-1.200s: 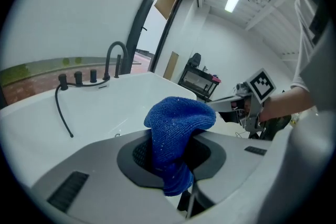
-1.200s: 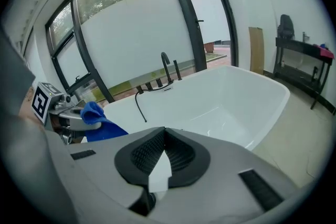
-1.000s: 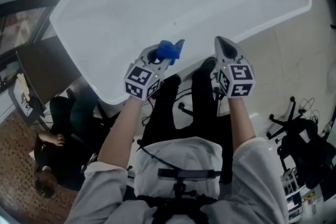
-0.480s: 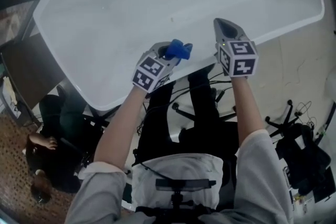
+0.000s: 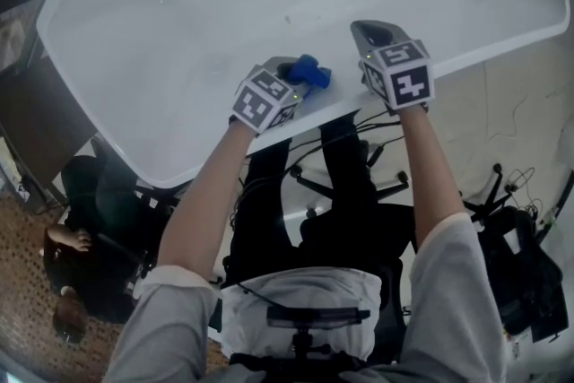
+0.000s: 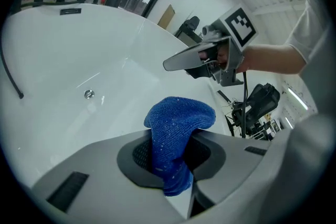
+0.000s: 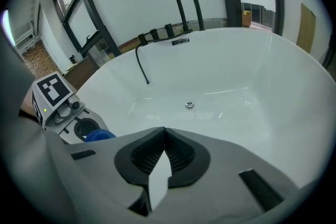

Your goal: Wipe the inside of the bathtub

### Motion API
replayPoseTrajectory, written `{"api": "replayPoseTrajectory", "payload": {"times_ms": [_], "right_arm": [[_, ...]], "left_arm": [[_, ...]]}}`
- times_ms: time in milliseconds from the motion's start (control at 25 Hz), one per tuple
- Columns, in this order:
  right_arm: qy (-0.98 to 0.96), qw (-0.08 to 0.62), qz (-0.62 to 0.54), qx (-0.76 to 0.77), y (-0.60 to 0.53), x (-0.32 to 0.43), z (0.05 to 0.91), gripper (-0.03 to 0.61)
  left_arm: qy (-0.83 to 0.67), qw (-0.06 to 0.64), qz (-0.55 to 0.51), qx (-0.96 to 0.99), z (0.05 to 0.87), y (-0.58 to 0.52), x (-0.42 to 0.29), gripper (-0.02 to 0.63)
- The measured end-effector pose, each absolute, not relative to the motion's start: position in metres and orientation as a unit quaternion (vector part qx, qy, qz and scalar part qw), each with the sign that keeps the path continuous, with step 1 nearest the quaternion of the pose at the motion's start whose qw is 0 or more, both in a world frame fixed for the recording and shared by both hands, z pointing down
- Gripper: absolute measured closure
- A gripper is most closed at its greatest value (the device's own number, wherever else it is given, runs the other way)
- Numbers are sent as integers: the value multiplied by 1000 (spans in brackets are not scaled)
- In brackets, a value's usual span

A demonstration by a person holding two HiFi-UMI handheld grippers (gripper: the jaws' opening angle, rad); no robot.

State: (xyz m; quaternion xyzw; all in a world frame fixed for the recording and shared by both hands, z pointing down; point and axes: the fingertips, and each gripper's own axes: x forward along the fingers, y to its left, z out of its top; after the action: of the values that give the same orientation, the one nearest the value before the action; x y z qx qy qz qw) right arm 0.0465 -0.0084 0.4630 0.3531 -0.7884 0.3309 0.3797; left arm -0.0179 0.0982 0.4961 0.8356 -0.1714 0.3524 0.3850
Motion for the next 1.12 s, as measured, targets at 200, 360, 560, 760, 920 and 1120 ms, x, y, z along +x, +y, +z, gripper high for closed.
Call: {"api": "replayPoseTrajectory", "payload": {"times_ms": [200, 360, 560, 760, 920, 1120], "right_arm": [[-787, 400, 342, 321, -8, 44, 482, 569], [-788, 407, 348, 305, -15, 41, 492, 569], [-790, 406, 356, 291, -22, 33, 502, 569], [-783, 406, 371, 291, -25, 32, 521, 569], [-776, 415, 380, 286, -30, 26, 537, 569], [-764, 442, 385, 270, -33, 19, 565, 569]], "left_arm": [[-129, 405, 380, 821, 518, 105, -7, 529], [-79, 422, 408, 806, 534, 119, 2, 529], [-65, 439, 422, 791, 551, 121, 4, 531], [-68, 452, 420, 784, 574, 115, 4, 532], [-68, 456, 419, 782, 593, 108, 5, 532], [-73, 459, 419, 780, 617, 101, 5, 532]]}}
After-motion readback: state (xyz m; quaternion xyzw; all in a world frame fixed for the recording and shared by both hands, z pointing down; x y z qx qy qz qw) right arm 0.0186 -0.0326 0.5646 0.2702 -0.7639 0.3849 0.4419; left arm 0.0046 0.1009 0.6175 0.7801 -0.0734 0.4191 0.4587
